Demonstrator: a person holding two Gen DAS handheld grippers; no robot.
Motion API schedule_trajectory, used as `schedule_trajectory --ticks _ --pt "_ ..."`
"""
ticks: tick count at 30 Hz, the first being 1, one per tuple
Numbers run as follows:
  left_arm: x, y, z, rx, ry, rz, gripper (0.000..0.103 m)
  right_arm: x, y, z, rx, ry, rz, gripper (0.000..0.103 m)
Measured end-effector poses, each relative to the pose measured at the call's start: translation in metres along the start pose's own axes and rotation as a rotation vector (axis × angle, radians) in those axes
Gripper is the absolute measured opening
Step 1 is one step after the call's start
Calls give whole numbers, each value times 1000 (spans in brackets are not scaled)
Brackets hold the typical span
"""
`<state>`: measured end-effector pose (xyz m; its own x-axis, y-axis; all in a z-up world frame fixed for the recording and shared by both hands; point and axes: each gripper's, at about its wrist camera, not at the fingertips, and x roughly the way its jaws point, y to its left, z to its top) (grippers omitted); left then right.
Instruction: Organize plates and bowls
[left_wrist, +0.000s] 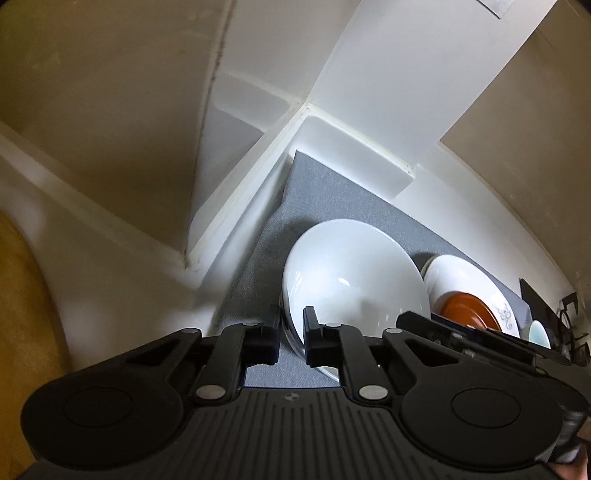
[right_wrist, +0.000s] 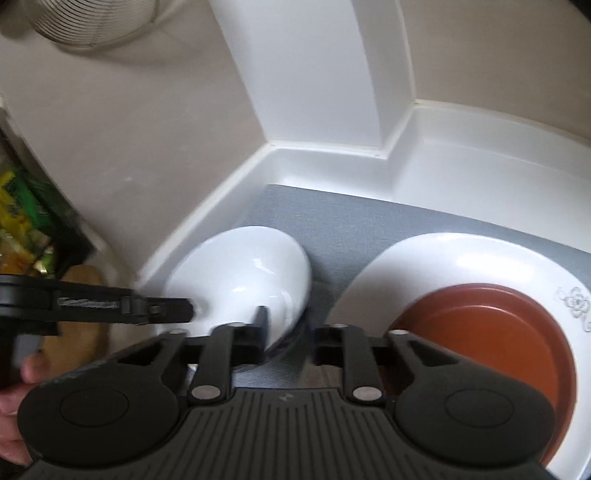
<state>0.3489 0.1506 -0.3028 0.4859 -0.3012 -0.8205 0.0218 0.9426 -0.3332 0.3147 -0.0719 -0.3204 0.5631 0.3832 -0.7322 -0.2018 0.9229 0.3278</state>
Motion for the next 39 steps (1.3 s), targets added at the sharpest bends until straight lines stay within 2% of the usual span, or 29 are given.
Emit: schedule_trajectory --ticks 5,8,10,11,12,13,15,18,20,23,29,35,39 --pt "-13 9 -15 35 42 -11 14 -6 9 -11 -2 57 33 15" --pt "-12 21 -16 -7 38 -48 14 -5 17 -14 -31 66 29 23" --pt "-7 24 -14 -40 49 -46 14 3 26 -13 -70 85 17 34" --pt "-2 22 -13 -40 54 -33 15 6 29 -12 -86 84 6 34" --pt "2 18 -14 -29 58 -11 15 9 31 -12 -99 78 -1 32" --pt "4 13 -14 -13 59 16 15 9 31 -11 -99 67 -9 24" --pt "2 2 -14 24 62 59 15 9 25 -7 -53 69 -13 16" --pt "-12 2 -10 -5 60 42 15 0 21 -4 -30 50 7 14" --pt "-27 -4 -6 10 37 47 15 -11 20 -2 -19 26 26 14" --pt "-46 -23 -2 54 3 68 15 -32 17 1 -7 -8 47 14" --pt "-63 -79 3 145 -23 56 15 -84 -11 0 32 -76 52 16" --pt "-62 -155 3 253 1 -37 15 -149 -67 -6 88 -161 -37 16" --pt "-44 -217 -3 335 57 -86 15 -192 -108 -16 128 -217 -118 16"
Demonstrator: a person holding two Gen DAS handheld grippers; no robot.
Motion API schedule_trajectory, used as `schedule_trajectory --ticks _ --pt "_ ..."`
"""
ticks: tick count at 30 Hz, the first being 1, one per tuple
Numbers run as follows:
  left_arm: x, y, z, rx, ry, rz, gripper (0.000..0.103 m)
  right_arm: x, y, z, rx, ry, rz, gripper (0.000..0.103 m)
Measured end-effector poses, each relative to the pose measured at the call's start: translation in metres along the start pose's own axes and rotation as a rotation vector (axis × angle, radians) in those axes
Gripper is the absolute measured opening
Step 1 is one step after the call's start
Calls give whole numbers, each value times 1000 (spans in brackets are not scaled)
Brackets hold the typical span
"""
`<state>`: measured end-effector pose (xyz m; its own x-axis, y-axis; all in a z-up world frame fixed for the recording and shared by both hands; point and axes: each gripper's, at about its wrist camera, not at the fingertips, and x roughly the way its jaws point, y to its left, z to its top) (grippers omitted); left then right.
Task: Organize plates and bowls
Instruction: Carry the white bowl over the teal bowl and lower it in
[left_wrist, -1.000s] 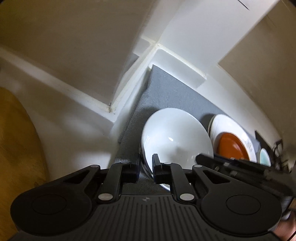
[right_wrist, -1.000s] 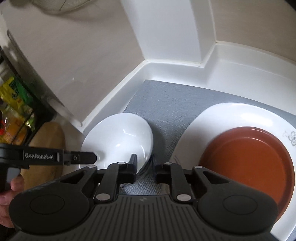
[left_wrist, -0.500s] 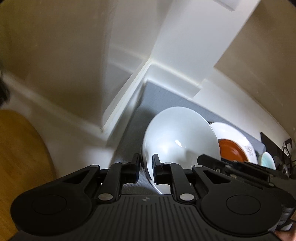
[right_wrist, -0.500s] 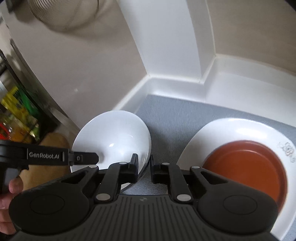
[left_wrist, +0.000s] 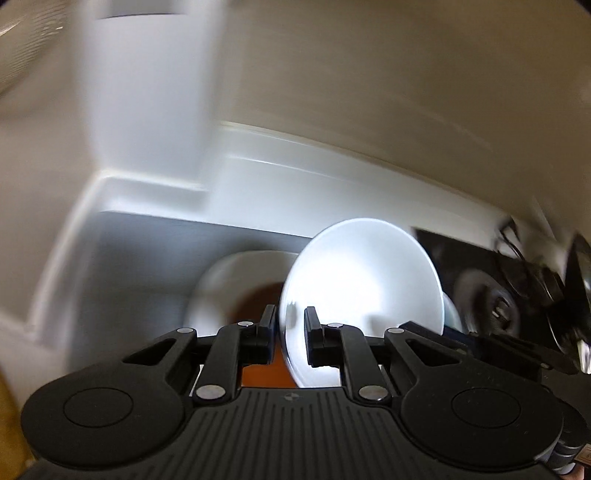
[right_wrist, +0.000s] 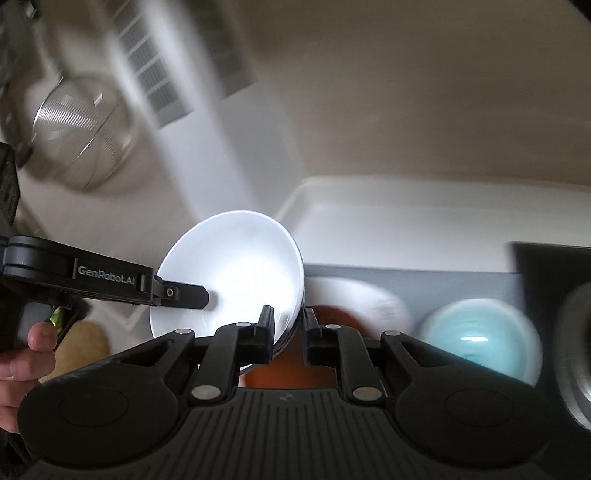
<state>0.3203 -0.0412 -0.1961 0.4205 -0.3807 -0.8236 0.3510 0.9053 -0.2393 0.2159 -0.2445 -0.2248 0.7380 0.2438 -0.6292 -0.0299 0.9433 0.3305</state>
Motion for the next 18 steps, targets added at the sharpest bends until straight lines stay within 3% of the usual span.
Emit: schedule_trajectory --ticks 5,9,18 --pt "32 -72 12 140 63 -40 15 -30 -63 -10 76 -30 -96 16" --pt "61 -105 7 190 110 -5 15 -27 -101 -19 122 -18 -120 16" --pt "109 -131 1 280 205 55 15 -3 -133 -49 195 24 -141 16"
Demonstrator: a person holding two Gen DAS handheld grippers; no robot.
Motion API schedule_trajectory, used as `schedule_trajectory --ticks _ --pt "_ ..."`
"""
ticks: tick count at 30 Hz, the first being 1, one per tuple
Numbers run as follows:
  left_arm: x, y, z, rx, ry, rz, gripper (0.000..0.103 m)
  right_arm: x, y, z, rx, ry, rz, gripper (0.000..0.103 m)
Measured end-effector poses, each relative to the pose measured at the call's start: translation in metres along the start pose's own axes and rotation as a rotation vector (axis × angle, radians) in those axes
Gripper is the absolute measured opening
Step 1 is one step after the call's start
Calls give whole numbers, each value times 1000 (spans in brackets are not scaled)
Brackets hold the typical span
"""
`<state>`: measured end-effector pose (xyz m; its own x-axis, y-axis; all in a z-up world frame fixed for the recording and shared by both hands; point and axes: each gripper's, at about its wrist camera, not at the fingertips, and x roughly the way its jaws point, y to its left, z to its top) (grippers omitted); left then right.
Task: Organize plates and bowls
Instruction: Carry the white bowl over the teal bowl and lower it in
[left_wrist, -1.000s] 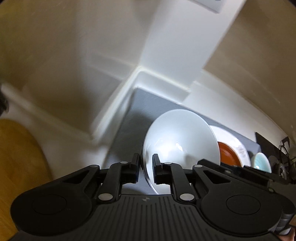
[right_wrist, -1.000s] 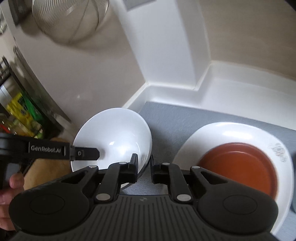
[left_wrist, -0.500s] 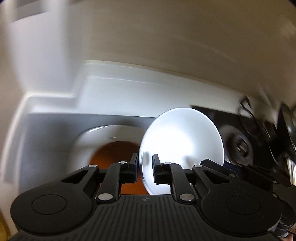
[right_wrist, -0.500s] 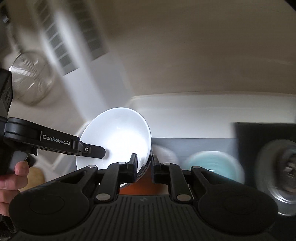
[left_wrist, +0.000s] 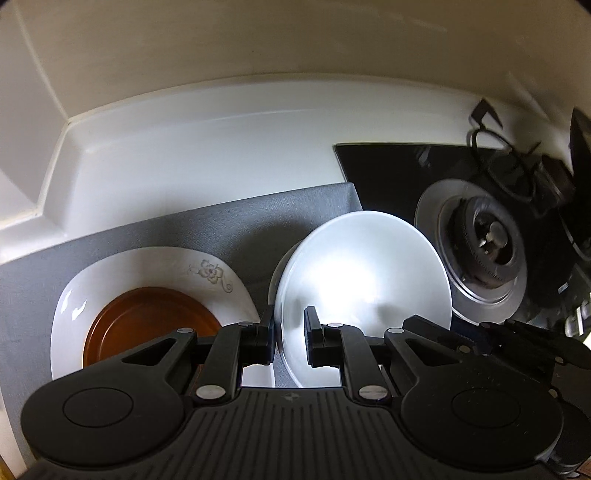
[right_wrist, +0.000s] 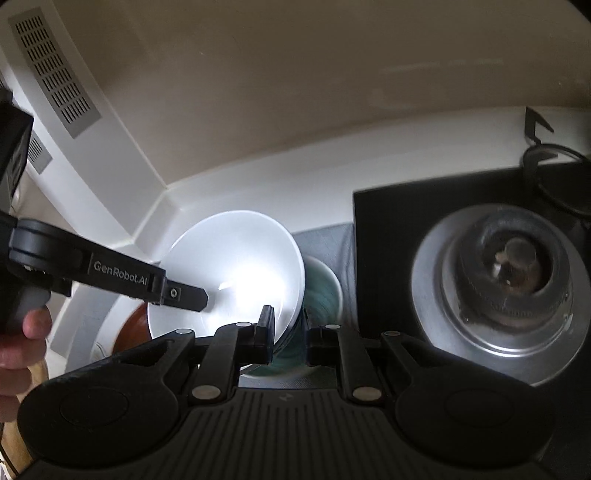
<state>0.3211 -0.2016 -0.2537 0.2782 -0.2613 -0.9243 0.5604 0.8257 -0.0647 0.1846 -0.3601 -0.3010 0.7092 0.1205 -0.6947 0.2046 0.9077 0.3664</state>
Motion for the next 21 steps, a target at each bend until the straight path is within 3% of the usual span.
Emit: schedule_trajectory --ticks 9,13,21 --pt "28 -6 4 1 40 34 15 13 -4 -2 -3 19 -30 17" --pt "35 3 4 -68 37 -16 15 20 0 0 -55 36 -60 17" --pt "46 8 5 -83 54 -56 15 29 4 3 -123 43 -114 17"
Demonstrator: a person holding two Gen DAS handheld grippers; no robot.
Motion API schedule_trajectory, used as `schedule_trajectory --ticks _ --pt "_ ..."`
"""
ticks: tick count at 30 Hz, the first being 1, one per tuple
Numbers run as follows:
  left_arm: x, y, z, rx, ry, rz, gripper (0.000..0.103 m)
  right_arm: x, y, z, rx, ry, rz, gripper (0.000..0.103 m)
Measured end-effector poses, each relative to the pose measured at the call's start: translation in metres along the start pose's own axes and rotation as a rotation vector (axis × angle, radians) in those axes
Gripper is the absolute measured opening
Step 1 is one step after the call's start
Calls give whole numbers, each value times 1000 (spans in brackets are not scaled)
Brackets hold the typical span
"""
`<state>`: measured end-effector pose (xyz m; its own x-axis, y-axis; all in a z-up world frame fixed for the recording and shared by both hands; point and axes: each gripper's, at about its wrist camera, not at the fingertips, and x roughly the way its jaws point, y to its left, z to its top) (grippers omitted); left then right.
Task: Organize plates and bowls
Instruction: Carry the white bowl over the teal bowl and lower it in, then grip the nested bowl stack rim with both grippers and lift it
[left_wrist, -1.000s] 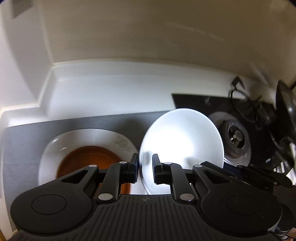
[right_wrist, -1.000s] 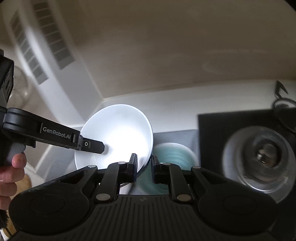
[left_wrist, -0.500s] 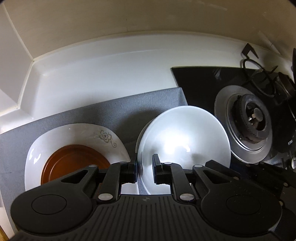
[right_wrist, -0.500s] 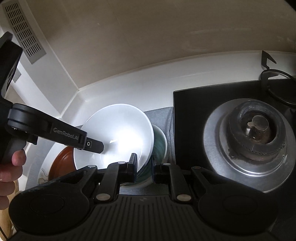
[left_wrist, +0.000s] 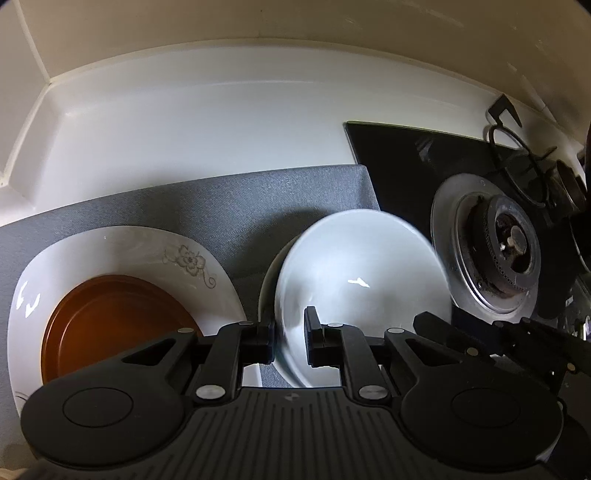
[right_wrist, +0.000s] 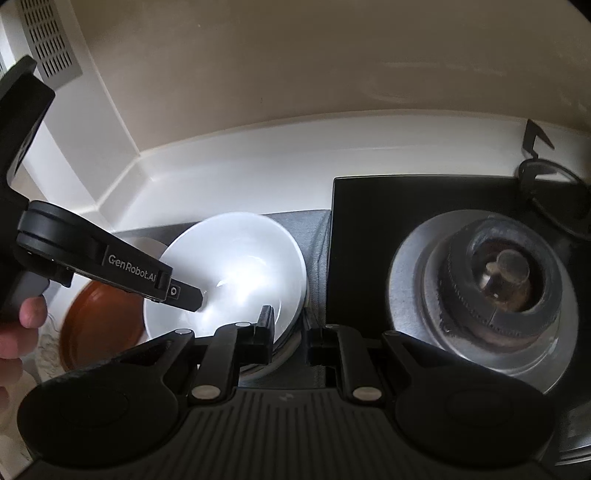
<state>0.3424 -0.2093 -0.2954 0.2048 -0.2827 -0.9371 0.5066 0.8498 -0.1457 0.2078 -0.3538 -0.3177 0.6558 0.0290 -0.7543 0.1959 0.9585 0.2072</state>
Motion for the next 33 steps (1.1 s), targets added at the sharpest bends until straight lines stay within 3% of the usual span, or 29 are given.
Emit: schedule_trajectory --ticks 10,16,19,22,25,29,32,33 --pt "2 15 2 -66 28 -68 14 -13 -16 -11 125 -7 57 21" --pt "-1 34 1 -164 58 -160 15 -19 -29 -13 179 -20 96 21" --pt "-5 40 0 -206 61 -180 21 -14 -40 -16 258 -9 128 21" --pt "-11 39 2 -219 69 -169 22 -10 -48 -20 309 -4 139 22" --pt "-17 32 3 -148 44 -102 24 -9 -56 -25 372 -24 181 25" --pt "-16 27 5 -115 36 -75 24 -2 -67 -29 463 -21 227 42" --pt "-13 12 9 0 -4 -25 24 6 -74 -35 542 -17 280 54" --pt "-8 7 12 38 -6 -17 29 12 -77 -38 589 -14 314 64"
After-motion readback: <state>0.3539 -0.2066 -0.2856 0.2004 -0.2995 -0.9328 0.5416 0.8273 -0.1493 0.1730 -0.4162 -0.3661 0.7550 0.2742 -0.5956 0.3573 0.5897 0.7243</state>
